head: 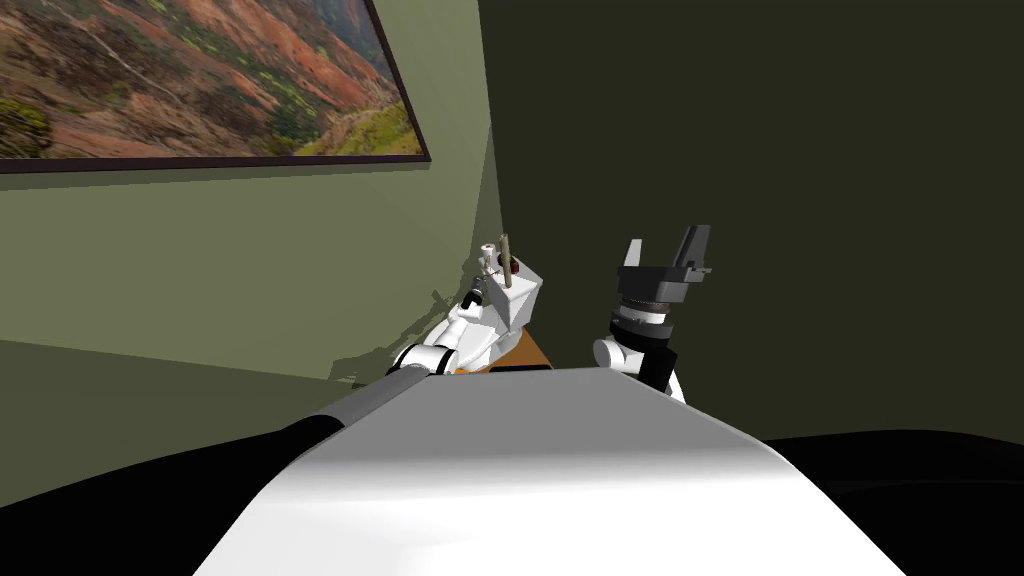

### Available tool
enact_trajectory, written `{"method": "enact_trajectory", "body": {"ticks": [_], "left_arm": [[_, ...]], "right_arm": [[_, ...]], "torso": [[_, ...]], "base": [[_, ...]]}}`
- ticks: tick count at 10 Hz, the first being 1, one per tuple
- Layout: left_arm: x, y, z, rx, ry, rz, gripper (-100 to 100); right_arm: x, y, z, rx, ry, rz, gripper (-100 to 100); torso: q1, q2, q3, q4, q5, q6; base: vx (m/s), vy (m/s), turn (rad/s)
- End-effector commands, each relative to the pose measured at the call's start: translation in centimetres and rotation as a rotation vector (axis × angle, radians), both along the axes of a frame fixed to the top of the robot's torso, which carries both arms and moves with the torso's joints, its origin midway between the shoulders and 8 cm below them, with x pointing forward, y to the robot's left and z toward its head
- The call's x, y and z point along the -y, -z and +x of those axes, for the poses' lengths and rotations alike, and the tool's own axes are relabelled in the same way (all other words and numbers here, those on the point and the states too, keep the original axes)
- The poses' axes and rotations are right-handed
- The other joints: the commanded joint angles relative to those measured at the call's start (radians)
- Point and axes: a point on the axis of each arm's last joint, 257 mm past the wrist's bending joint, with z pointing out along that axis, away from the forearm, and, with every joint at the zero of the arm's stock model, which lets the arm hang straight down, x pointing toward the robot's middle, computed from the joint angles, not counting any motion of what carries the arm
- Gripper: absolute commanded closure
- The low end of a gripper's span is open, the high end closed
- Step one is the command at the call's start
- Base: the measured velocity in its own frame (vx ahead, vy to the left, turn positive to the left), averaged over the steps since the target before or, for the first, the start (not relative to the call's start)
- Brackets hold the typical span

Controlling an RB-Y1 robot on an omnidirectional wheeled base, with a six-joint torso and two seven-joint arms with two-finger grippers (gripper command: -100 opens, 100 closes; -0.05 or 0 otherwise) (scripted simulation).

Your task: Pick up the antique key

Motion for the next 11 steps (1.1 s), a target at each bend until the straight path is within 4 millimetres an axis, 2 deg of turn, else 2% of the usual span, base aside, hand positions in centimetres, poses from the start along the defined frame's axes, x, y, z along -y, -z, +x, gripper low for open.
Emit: {"method": "enact_trajectory", "body": {"ticks": [1,2,3,4,5,7,8,10,11], "left_arm": [[2.6,0.1,0.0,-0.002,0.018,-0.005,100],[2.6,0.1,0.0,-0.001,0.019,0.004,100],[4.9,0.0,0.0,-0.002,0.037,-0.001,100],[4.9,0.0,0.0,-0.001,0.037,0.005,100],[7.2,-0.1,0.0,-0.003,0.056,0.000,100],[7.2,-0.1,0.0,-0.002,0.057,0.007,100],[9.6,-0.3,-0.1,-0.002,0.077,0.009,100],[9.1,-0.4,-0.2,0.002,0.074,0.007,100],[9.1,-0.4,-0.2,0.000,0.075,0.008,0]], "right_arm": [[0.0,0.0,0.0,0.000,0.000,0.000,0],[0.0,0.0,0.0,0.000,0.000,0.000,0],[0.0,0.0,0.0,0.000,0.000,0.000,0],[0.0,0.0,0.0,0.000,0.000,0.000,0],[0.0,0.0,0.0,0.000,0.000,0.000,0],[0.0,0.0,0.0,0.000,0.000,0.000,0],[0.0,0.0,0.0,0.000,0.000,0.000,0],[0.0,0.0,0.0,0.000,0.000,0.000,0],[0.0,0.0,0.0,0.000,0.000,0.000,0]], "torso": [[0.000,0.000,0.000,0.000,0.000,0.000],[0.001,0.001,0.000,0.000,0.000,0.000],[0.000,0.001,0.000,0.000,0.000,0.000],[0.001,0.000,0.000,0.000,0.000,0.000],[0.000,0.000,0.000,0.000,0.000,0.000],[0.000,0.000,0.000,0.000,0.000,0.000],[-0.001,0.000,0.000,0.000,0.000,0.000],[0.000,0.000,0.000,0.000,0.000,0.000],[-0.001,0.000,0.000,0.000,0.000,0.000]], "base": [[-0.012,0.067,0.102],[-0.009,0.054,0.053],[-0.004,0.063,0.116],[-0.001,0.051,0.044],[-0.001,0.064,0.108],[-0.005,0.036,0.022],[-0.001,0.042,0.116],[0.001,0.029,0.028],[0.000,0.000,0.000]]}}
